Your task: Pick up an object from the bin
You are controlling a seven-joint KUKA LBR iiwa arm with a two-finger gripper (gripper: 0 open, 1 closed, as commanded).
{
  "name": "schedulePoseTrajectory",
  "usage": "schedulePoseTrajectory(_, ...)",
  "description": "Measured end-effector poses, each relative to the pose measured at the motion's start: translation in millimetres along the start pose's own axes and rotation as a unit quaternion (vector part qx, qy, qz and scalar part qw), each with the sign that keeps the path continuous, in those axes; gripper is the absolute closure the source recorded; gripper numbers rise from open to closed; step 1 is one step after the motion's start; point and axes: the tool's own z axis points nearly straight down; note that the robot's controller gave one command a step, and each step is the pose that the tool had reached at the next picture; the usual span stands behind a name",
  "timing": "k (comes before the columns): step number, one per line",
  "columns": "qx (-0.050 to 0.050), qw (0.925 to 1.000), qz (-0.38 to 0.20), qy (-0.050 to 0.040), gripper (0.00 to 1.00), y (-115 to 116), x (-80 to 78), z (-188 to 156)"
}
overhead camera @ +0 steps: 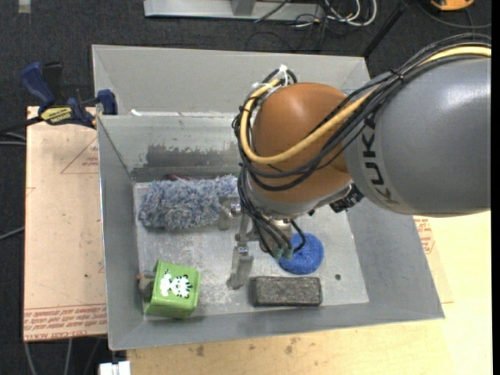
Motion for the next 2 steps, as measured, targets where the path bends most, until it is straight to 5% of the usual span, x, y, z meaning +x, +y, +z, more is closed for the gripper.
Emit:
schedulePoseTrajectory(1,-0.001,1.0000,0.002,-0.0041,0.00,-1,-1.7,-4)
schedulePoseTrajectory(2,-0.001,1.0000,0.005,-0.0068,0.00,44,-22.9,11)
